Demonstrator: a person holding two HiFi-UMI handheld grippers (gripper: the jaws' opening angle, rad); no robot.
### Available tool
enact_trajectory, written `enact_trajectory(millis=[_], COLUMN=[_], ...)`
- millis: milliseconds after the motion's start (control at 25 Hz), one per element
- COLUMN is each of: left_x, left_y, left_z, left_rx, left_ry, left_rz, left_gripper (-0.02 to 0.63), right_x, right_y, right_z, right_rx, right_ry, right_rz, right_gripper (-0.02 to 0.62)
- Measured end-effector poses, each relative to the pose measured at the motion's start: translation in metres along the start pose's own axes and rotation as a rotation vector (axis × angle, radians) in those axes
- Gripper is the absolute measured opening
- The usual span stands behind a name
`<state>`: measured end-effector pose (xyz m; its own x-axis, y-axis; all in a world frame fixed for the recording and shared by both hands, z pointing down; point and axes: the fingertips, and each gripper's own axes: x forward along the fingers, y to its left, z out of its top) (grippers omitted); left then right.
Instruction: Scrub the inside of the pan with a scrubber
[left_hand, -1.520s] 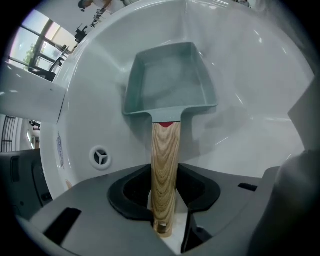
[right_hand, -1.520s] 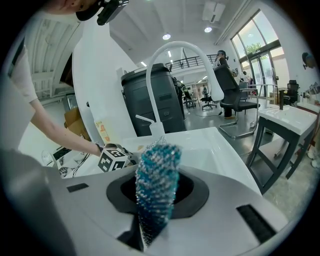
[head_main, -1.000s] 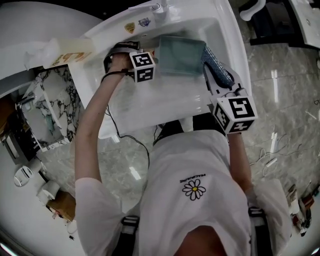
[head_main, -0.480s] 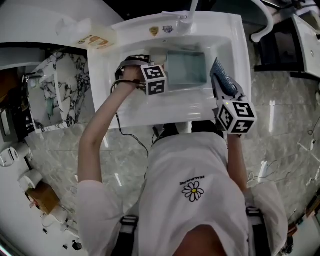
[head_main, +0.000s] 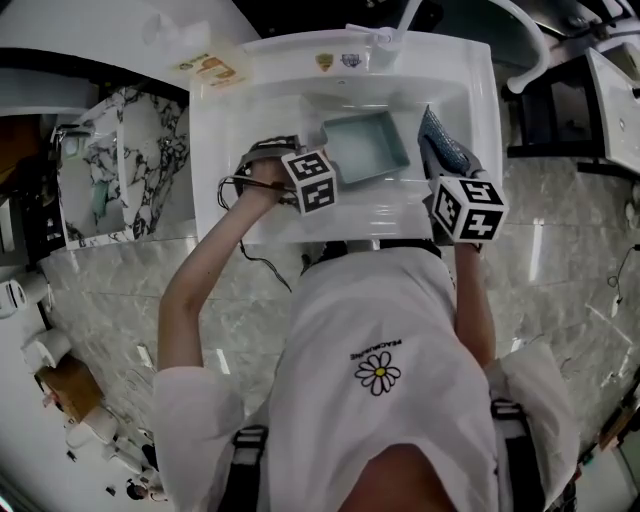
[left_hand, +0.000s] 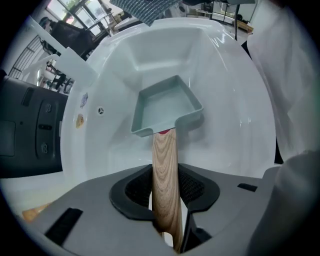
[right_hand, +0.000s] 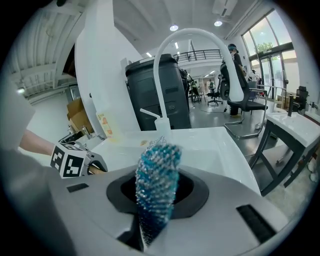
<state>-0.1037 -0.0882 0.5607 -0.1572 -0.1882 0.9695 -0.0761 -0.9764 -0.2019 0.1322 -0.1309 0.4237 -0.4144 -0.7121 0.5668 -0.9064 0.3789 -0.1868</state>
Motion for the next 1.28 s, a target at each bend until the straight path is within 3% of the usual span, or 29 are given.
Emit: enact_trajectory(millis=[320,480,680,800,960,1080,1280], left_x=[0.003,0.003,0.003,0.002,0.002,0.002,0.002], left_y=[-0.020,-0.023,-0.021,-0.021,-0.020,-0.021,-0.019], left_z=[-0.006,-0.008,-0.007,-0.008,-0.006,-0.005,-0.008], left_rx=[-0.068,-0.096,-0.104,-0.122,-0.119,-0.137,-0.137], left_ry=[-0.006,-0.015,-0.025,-0.028,-0.029,-0.039,-0.050], left_rz=[-0.020,-0.023,-0.012,-0.010,-0.007,-0.016,0.002], left_gripper=[0.133,0.133,0.133,0.133,0.133,0.133,0.133], right_x=[0.019,0.038,0.092,0.126,0.158,0.174,0.193], right_y=[-0.011,-0.012,-0.006,-0.005,-0.005,-0.010,-0.005], right_z=[-0.005,-0.014,-0.048,-0.071,-0.109,-0.132,-0.145], right_rx=[-0.080,-0.127,-0.200,-0.203,-0.188,-0.189,-0.090], right_ry=[0.142,0.248,0.533,0.689,0.857,0.968,1.024], right_rz=[0.024,0.089,0.269,0.314,0.310,0.262,0.216], right_gripper=[0.057,0.057,0.057,0.057,0.057,0.057,0.057])
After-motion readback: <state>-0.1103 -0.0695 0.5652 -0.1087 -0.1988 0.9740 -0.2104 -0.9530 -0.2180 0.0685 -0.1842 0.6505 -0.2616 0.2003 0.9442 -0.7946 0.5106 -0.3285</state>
